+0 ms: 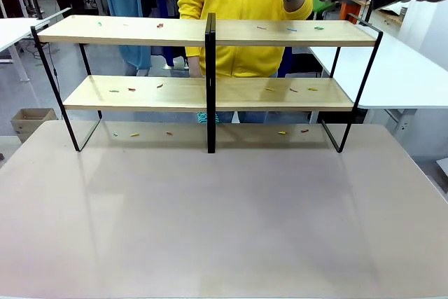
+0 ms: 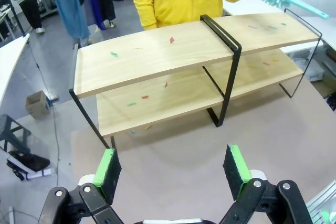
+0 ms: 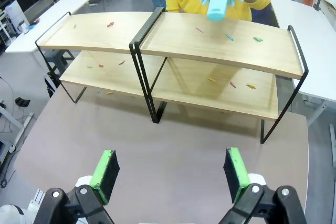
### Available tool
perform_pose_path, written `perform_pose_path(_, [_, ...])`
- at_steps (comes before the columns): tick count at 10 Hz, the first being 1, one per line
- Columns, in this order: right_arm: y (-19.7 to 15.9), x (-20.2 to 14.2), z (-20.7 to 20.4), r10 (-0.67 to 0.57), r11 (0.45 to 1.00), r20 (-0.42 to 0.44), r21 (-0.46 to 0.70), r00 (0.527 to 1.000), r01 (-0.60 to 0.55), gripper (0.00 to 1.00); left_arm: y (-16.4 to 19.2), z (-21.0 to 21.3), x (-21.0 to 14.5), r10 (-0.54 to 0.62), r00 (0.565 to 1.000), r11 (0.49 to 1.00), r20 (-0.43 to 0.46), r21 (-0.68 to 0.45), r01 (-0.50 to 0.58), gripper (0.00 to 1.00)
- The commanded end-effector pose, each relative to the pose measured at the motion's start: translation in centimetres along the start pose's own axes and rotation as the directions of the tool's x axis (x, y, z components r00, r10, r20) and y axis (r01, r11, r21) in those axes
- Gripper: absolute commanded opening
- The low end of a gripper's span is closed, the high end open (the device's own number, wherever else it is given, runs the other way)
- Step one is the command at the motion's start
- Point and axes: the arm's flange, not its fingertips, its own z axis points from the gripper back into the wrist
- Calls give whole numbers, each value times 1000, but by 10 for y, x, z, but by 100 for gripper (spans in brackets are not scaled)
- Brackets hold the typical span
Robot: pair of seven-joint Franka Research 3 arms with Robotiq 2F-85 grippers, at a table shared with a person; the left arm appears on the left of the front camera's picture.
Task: Clean the shelves.
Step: Pick up the Duster when the human hands it over.
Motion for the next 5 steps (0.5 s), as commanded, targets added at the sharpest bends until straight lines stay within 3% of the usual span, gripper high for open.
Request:
perform_pose_path(1, [1,-1,-2,-32,999,14,37,999,32,100,-5,-4,-3,21,1000,1000,13,1,-21,100])
perform_pose_path(3, [-1,-1,-3,-29,999,7,41,1000,29,100,-6,-6,-4,7,1000,1000,6,-1,-7,100])
perform_pose_path(5, [-2,-2,-2,-136,991,-13,-15,991,136,100,-6,-8,-3,-4,1000,1000,3,-7,4,100])
